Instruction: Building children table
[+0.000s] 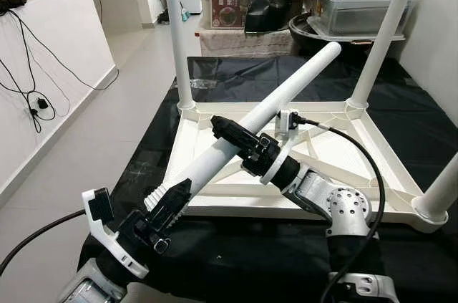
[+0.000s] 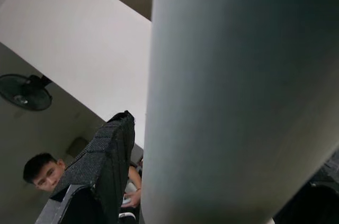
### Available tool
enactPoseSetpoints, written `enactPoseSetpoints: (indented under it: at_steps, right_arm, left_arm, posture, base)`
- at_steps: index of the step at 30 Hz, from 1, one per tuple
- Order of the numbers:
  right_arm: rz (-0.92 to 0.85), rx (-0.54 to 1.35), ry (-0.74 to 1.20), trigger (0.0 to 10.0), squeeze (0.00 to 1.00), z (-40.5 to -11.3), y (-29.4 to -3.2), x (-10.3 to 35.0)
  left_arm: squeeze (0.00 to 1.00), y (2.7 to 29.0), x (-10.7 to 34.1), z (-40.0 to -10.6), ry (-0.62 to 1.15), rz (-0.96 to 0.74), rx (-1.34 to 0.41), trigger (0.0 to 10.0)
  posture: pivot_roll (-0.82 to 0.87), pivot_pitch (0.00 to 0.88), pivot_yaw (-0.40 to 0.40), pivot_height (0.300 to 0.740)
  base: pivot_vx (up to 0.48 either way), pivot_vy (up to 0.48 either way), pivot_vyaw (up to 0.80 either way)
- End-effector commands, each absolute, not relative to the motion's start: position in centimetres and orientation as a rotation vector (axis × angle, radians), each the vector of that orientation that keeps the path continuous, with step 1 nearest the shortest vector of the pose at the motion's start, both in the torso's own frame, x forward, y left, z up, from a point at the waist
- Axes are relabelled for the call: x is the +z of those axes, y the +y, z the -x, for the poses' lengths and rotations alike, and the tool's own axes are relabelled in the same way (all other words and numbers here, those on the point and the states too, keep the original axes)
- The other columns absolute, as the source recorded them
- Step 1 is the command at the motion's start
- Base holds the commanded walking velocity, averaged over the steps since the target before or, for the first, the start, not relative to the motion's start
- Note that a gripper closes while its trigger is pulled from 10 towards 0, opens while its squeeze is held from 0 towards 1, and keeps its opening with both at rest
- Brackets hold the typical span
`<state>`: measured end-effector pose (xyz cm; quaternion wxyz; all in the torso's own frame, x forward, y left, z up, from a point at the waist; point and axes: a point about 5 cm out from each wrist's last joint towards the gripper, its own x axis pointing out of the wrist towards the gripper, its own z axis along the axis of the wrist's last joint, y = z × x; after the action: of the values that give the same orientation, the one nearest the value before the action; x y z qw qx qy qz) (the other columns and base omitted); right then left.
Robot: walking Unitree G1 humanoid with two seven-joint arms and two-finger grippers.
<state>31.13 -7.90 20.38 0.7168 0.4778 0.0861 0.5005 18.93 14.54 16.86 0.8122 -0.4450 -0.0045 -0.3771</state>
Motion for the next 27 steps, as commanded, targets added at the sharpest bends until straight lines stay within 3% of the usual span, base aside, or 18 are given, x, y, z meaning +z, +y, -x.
enactPoseSetpoints:
  at_steps: [1,26,27]
  right_arm:
    - [-1.044,1.121,0.186,10.0,0.00,-31.0,-7.5,20.8]
    - [-1.031,1.145,0.180,10.0,0.00,-29.9,-6.3,21.1]
    - [-1.031,1.148,0.178,9.1,0.00,-29.9,-6.3,21.2]
  left_arm:
    - [0.00,14.1,17.1,-18.9,-0.005,0.936,-0.843,10.0]
    - [0.00,12.8,16.5,-20.0,0.014,0.961,-0.900,10.0]
    - [0.00,12.7,16.5,-19.9,0.018,0.964,-0.906,10.0]
  posture:
    - [0.04,0.032,0.000,0.740]
    - [0.02,0.021,0.007,0.740]
    - [0.02,0.021,0.007,0.740]
  base:
    - [0.000,0.000,0.00]
    - [0.000,0.000,0.00]
    - [0.000,0.000,0.00]
